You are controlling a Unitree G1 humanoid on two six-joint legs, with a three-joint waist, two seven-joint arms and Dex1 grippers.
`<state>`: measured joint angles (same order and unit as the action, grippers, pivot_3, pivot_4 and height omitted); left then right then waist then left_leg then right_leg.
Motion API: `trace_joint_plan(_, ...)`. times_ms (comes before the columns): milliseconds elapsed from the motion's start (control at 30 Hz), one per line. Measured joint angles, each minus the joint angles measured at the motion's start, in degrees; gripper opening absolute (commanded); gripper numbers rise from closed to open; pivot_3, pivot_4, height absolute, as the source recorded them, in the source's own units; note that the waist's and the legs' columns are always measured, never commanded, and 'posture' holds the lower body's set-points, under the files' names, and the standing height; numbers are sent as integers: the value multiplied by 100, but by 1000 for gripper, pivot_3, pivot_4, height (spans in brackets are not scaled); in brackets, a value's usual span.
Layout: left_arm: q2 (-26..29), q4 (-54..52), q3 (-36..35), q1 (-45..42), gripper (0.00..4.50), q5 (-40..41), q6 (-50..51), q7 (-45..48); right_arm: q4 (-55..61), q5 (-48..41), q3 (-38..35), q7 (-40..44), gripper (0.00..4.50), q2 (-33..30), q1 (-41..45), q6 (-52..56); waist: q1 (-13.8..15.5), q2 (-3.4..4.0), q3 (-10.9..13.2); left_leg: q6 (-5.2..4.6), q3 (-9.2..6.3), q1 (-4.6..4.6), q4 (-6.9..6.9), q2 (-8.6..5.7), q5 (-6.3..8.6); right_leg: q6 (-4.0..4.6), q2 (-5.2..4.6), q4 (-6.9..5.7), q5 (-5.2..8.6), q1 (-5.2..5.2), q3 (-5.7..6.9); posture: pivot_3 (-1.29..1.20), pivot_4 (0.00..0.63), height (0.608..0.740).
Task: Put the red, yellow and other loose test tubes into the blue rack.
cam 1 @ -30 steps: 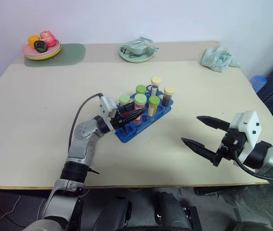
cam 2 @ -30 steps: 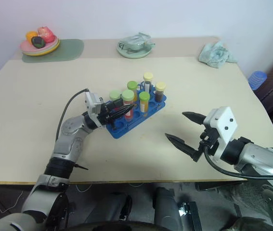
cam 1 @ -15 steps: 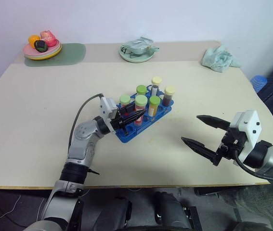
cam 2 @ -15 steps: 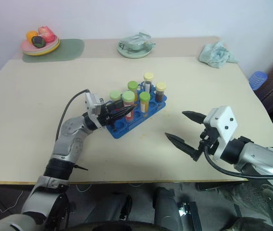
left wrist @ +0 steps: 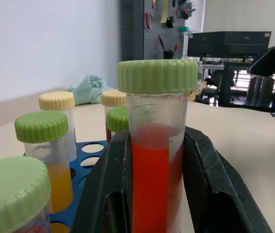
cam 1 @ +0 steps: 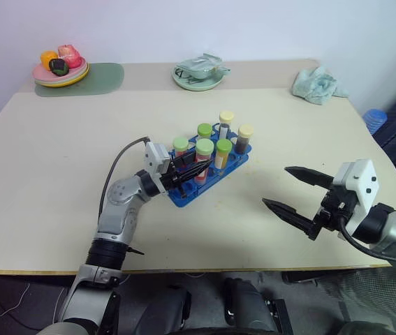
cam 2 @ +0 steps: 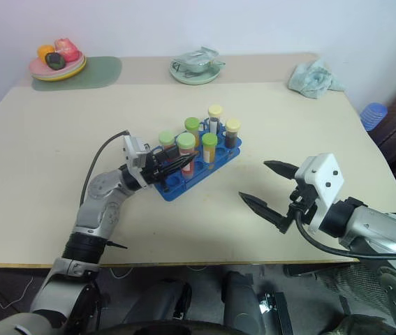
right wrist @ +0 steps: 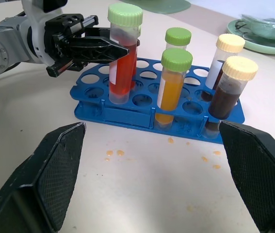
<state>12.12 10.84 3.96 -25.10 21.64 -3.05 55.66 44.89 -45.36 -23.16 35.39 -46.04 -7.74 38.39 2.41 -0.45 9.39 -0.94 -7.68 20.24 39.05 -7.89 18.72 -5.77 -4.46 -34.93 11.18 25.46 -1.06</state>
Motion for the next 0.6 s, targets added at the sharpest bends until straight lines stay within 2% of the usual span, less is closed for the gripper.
trace_joint_plan(600, 9, 114, 42, -8, 835, -105, -307, -275, 0, -47, 49, -34, 4500, 6, 0, -3, -3, 0, 0, -3, 0, -1, 0, 0, 2, -1, 0, 0, 0, -1, 0, 0, 150, 740)
